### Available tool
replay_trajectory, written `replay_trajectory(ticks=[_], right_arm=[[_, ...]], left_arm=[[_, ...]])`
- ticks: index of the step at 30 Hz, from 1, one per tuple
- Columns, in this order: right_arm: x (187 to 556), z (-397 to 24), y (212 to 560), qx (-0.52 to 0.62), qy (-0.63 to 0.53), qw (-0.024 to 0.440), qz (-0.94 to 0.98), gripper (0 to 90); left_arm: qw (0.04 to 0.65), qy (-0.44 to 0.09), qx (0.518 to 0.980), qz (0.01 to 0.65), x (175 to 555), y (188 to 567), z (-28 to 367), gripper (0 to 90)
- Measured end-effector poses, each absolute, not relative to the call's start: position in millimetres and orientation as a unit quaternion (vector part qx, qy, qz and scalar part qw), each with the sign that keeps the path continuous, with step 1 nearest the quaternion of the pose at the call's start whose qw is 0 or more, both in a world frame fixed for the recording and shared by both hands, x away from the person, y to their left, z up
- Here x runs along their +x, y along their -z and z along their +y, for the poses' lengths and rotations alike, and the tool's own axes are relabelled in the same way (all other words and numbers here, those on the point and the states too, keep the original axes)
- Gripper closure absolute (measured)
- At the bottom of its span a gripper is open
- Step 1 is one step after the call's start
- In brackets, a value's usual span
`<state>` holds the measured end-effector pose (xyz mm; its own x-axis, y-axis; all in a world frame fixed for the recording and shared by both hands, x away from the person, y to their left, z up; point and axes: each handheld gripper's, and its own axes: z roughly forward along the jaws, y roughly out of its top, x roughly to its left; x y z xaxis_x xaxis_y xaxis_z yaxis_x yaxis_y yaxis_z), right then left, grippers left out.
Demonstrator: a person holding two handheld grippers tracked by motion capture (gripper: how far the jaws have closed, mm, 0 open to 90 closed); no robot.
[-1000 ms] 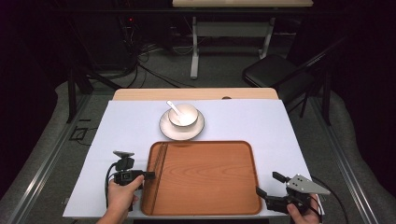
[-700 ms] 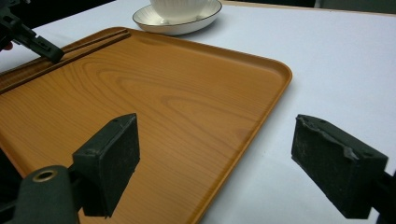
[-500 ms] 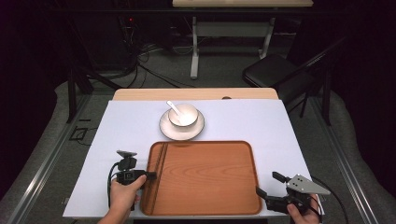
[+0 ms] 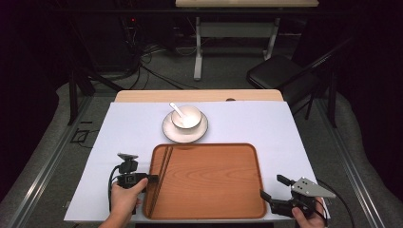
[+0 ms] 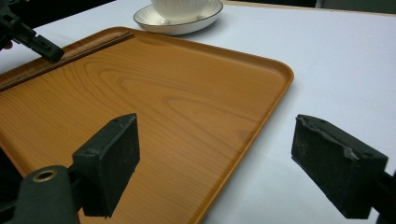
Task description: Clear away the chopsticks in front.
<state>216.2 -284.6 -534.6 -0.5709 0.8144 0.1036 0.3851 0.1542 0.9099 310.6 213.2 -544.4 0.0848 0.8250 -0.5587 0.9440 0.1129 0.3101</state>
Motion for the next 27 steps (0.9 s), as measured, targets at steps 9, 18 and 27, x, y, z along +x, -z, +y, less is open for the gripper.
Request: replay_trajectory(ticks=[9,18,27], right_arm=[[216.7,-284.9,534.8,0.414,-0.502,0.211,0.729,15.1],[216.6,-284.8,534.7,0.414,-0.502,0.211,0.730,15.1],[216.5,-285.1,534.9,0.414,-0.501,0.212,0.729,15.1]], left_arm=[[0.334,0.080,0.663,0.665,308.0,538.0,215.4,76.5],[0.342,0.048,0.673,0.653,304.9,524.4,219.5,61.2],[0.354,-0.010,0.667,0.655,303.6,521.4,229.8,44.6]])
